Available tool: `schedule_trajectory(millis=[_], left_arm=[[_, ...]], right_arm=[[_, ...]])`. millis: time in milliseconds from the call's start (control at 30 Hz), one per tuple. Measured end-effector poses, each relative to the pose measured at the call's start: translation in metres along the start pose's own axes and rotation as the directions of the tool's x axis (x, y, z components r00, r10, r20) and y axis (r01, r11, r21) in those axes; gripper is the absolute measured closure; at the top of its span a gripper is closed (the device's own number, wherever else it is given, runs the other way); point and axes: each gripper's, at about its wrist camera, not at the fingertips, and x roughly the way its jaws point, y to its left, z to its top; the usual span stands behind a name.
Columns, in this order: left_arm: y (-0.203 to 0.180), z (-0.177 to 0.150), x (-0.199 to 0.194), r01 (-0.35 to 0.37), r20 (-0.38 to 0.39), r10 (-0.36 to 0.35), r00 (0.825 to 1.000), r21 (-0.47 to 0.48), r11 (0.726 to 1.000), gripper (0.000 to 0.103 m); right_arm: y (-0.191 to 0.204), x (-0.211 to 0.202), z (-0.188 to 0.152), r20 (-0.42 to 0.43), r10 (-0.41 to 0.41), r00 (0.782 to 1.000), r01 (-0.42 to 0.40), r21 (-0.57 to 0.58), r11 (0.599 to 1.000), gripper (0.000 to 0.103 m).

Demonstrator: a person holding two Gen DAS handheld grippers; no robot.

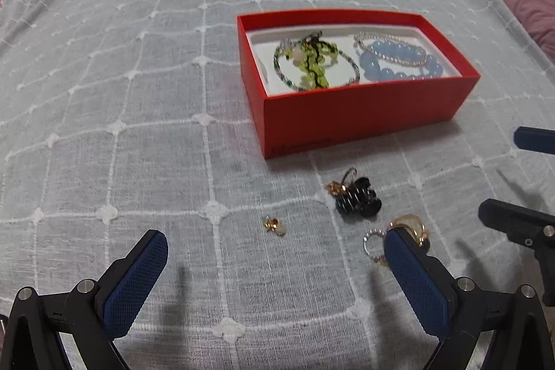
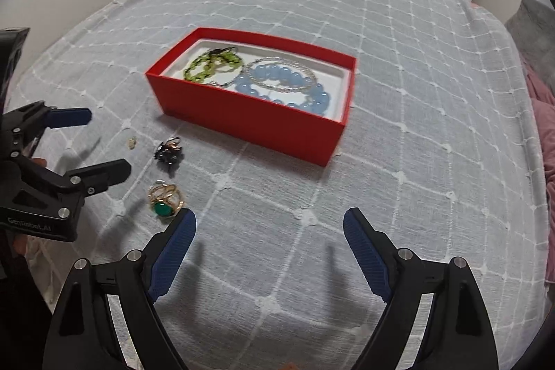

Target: Organize jewelry

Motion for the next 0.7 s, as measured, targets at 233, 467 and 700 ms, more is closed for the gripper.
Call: schedule_trajectory(millis=[233,467,700], left_arm=[[0.005,-0.003,0.003,-0.058,-0.036,0.059,0.998,0.025,0.998,0.001],[0.012,-0.007,0.006,-0.050,-0.075,0.051,0.996,0.007,0.999,0.001],[0.018,-0.009,0.010,0.003,-0.113,-0.006,0.994,-0.027,1.000,0.001]], right_arm=[[0.022,0.011,0.001,-0.063,0.156,0.986,-0.157,-0.006,0.988,0.015],[0.037,0.022,0.004,-0.085,0.220,0.972,-0.222,-0.011,0.975,0.045],[0.046,0.029,0.006,-0.072,0.253,0.965,-0.254,0.001,0.967,0.051]])
